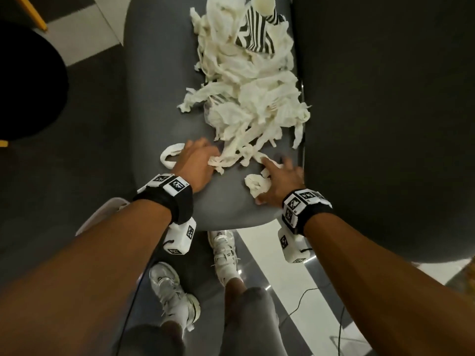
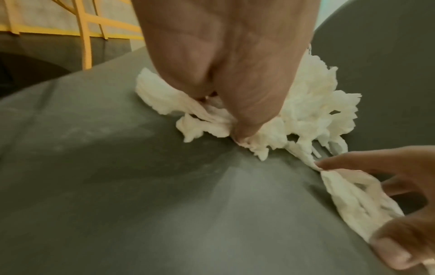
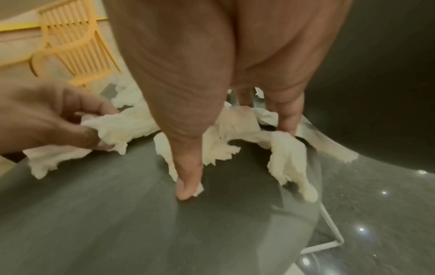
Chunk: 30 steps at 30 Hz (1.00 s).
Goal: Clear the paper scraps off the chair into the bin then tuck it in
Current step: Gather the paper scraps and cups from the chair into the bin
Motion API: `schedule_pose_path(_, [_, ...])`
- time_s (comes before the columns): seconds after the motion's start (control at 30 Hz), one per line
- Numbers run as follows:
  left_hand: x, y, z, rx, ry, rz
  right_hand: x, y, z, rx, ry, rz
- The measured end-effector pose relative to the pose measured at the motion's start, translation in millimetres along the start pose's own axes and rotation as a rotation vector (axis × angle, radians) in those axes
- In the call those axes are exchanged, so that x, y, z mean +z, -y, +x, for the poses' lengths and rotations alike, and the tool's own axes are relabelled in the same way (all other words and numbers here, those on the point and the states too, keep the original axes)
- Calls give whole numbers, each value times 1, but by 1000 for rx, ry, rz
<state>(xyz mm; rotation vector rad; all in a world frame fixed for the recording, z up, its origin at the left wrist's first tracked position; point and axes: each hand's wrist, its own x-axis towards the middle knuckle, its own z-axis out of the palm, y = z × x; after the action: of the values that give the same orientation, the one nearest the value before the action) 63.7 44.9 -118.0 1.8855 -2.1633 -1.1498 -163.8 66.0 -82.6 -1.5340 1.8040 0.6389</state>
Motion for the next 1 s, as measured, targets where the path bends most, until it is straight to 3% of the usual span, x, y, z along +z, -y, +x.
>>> schedule_pose_path(0.33, [-32, 52, -64, -97, 27, -102, 19, 63, -7, -343, -129, 122])
schedule_pose_path(0.47, [-37, 83, -94, -172, 14, -147, 28, 107, -8, -509, -186, -57])
schedule_pose_path(0.63, [-36, 102, -119, -222, -15, -266, 31, 152, 7, -561, -206, -149])
schedule_pose_path(0.77, [-37, 112, -137, -401, -160, -482, 32, 176, -5, -688, -188, -276])
schedule_pose_path(0.87, [-46, 133, -154, -565, -378, -685, 47, 205, -27, -769, -133, -316])
schedule_pose_path(1.0, [-51, 195, -192, -840, -693, -983, 93, 267, -66, -865, 78, -252])
